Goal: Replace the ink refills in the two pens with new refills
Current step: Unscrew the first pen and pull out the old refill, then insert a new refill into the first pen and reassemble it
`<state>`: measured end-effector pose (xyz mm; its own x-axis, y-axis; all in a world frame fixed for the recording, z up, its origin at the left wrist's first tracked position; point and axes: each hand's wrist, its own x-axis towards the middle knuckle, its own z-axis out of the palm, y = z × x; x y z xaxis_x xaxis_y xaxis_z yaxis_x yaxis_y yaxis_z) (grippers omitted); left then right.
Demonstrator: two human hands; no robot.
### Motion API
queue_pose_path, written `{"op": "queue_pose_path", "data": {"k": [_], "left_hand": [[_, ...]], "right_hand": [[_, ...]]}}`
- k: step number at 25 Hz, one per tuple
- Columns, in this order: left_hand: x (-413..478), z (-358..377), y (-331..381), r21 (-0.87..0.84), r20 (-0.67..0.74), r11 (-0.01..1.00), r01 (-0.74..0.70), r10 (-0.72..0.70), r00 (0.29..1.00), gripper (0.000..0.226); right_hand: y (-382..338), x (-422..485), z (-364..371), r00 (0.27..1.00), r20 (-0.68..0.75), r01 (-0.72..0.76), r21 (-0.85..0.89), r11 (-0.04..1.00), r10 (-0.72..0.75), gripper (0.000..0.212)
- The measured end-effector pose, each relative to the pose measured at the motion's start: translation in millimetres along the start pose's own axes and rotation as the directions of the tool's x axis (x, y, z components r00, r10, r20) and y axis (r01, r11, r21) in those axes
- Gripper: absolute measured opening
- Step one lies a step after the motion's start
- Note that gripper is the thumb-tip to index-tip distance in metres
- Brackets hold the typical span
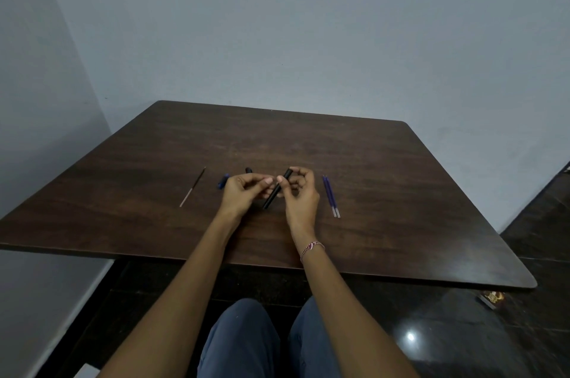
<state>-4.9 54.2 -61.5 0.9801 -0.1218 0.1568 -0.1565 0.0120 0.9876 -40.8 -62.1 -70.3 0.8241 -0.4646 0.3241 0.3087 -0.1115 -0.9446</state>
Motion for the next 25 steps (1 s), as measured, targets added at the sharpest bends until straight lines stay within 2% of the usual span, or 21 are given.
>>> {"op": "queue_pose_path", "data": {"k": [6, 8, 12, 14, 16, 18, 20, 22, 25], "left_hand": [[-5.3, -3.1, 6.7, 0.002, 0.145, 1.0, 0.027, -0.027, 0.989, 0.025], [-4.5, -5.7, 6.8, 0.027, 0.166, 0.998, 0.053, -0.057, 0.984, 0.028], [-0.6, -4.4, 7.1, 0.08, 0.137, 0.992, 0.099, -0.109, 0.985, 0.03], [0.8, -4.3, 7.0, 0.048, 0.099, 0.992, 0.119, -0.123, 0.987, 0.03], [2.6, -4.7, 5.8, 0.03, 0.086, 0.991, 0.132, -0.134, 0.987, 0.027], [2.3, -4.1, 4.3, -0.006, 0.062, 0.992, 0.129, -0.128, 0.99, 0.026], [2.3, -4.1, 2.6, -0.055, 0.016, 0.992, 0.115, -0.114, 0.993, 0.022], [3.3, -4.1, 1.0, -0.085, -0.004, 0.991, 0.105, -0.106, 0.994, 0.016], [3.5, -4.1, -0.4, -0.068, -0.007, 0.993, 0.094, -0.095, 0.995, 0.014]], "right_hand": [[-3.6, -2.8, -2.0, 0.998, 0.008, 0.06, -0.072, 0.996, -0.059, 0.025], [-5.3, -4.6, -1.7, 0.999, -0.01, 0.043, -0.028, 0.999, -0.044, 0.018], [-26.2, 10.5, -15.5, 0.976, -0.216, 0.016, 0.222, 0.975, 0.033, 0.005], [-36.7, 34.1, -39.1, 0.956, -0.273, -0.04, 0.227, 0.973, 0.103, 0.009], [-37.7, 60.0, -68.1, 0.954, -0.219, -0.198, 0.06, 0.978, 0.206, 0.004], [-26.1, 78.7, -95.3, 0.937, -0.158, -0.336, -0.179, 0.925, 0.31, 0.019], [-13.0, 86.5, -112.3, 0.906, -0.111, -0.421, -0.336, 0.843, 0.408, 0.03], [-5.5, 88.0, -119.2, 0.889, -0.066, -0.435, -0.434, 0.789, 0.454, 0.033], [-6.9, 89.5, -116.0, 0.882, -0.043, -0.403, -0.584, 0.704, 0.469, 0.025]]}}
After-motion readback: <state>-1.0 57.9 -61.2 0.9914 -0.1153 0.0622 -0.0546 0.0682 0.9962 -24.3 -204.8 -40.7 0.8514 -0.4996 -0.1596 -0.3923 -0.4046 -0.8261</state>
